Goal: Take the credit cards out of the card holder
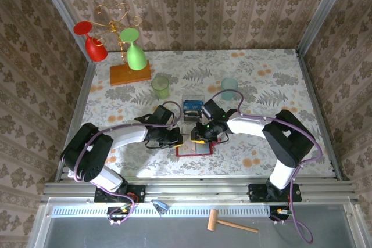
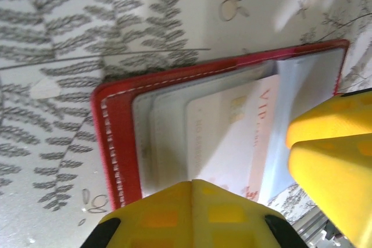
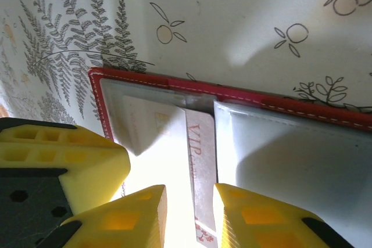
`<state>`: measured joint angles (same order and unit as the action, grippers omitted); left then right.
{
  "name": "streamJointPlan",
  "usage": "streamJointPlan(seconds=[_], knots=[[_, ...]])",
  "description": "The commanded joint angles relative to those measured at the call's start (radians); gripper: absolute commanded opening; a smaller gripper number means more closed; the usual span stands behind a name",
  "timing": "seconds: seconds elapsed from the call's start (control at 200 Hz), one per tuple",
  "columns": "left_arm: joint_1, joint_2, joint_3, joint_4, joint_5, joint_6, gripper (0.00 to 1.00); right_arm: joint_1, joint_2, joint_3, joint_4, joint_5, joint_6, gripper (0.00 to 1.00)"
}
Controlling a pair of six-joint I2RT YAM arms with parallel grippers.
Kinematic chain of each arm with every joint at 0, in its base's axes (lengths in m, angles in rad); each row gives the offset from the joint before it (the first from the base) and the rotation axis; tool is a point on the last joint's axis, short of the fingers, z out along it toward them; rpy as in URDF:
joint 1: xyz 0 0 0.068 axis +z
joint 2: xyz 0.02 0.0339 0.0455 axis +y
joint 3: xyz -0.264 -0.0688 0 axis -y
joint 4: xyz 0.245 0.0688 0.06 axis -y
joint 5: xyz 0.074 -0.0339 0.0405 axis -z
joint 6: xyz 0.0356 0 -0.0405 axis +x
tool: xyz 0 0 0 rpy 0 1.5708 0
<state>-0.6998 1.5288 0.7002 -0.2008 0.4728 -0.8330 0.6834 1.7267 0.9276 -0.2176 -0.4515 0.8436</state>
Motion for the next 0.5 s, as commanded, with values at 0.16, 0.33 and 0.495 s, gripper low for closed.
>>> streamJointPlan(seconds=[0.16, 0.33, 0.495], knots=[[-0.026, -0.031, 0.038, -0.055, -0.015, 0.02, 0.07, -0.004, -0.027, -0.021, 0.008, 0.0, 0.012, 0.27], [-0.026, -0.012, 0.014, -0.056, -0.021, 0.024, 0.07, -0.007, -0.011, -0.022, 0.012, -0.008, 0.009, 0.27], [-0.026, 0.012, 0.007, -0.055, -0.011, 0.029, 0.07, -0.007, 0.002, -0.03, 0.019, -0.014, 0.005, 0.27]])
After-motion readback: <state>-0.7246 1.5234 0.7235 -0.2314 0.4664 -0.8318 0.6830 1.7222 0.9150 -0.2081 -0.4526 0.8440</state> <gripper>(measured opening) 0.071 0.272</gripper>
